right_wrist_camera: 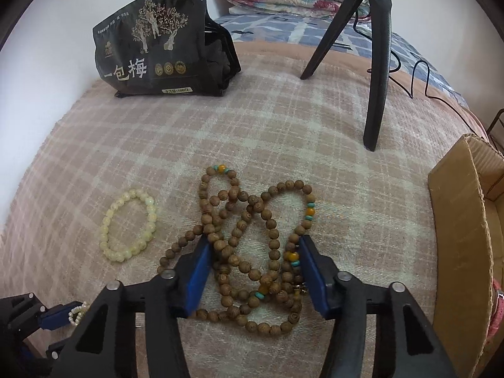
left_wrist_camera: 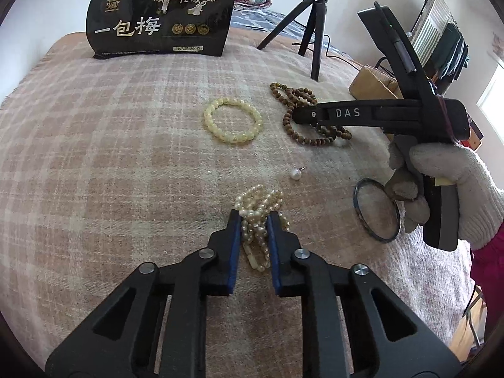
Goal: Organize jewelry
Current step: 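Grasp the pearl necklace with the left tool while the right tool grasps the wooden bead strand, then lift both strands over the box and open both tools to drop them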
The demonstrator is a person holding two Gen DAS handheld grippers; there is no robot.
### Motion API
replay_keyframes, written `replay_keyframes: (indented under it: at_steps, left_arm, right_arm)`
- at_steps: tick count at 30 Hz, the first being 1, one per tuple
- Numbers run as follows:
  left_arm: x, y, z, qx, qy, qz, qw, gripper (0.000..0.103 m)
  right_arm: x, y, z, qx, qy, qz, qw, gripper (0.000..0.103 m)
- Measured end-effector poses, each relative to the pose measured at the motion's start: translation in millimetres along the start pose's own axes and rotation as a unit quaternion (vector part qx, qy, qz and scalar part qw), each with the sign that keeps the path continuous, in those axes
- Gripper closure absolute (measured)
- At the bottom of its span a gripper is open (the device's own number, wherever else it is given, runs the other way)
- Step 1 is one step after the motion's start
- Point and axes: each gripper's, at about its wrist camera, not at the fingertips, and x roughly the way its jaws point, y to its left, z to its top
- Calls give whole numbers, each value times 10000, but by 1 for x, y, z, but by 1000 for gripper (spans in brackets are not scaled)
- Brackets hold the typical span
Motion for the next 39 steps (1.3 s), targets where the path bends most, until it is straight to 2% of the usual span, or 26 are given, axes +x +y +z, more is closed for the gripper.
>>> replay_keyframes:
  at_steps: [4, 6, 12, 20, 39]
  left_arm:
    - [0, -2, -1, 40, -37, 16, 10000, 93]
    - [-1, -1, -2, -17, -56, 5, 10000, 94]
    - [-7, 1, -3, -97, -146, 46, 9998, 95]
    - [-26, -3, -4, -155, -442, 85, 9989, 95]
    - [-97, -17, 13, -88, -1084, 170, 9939, 95]
  right_arm:
    - [-2, 1, -1, -56, -4, 96, 9999, 86]
    - [-4, 0, -2, -40, -8, 136, 9999, 87]
    - [-11, -4, -5, 149, -70, 306, 9994, 88]
    - [-35, 4, -10, 78, -252, 379, 9989, 88]
    - [-134, 6, -8, 6, -926, 460, 9946, 88]
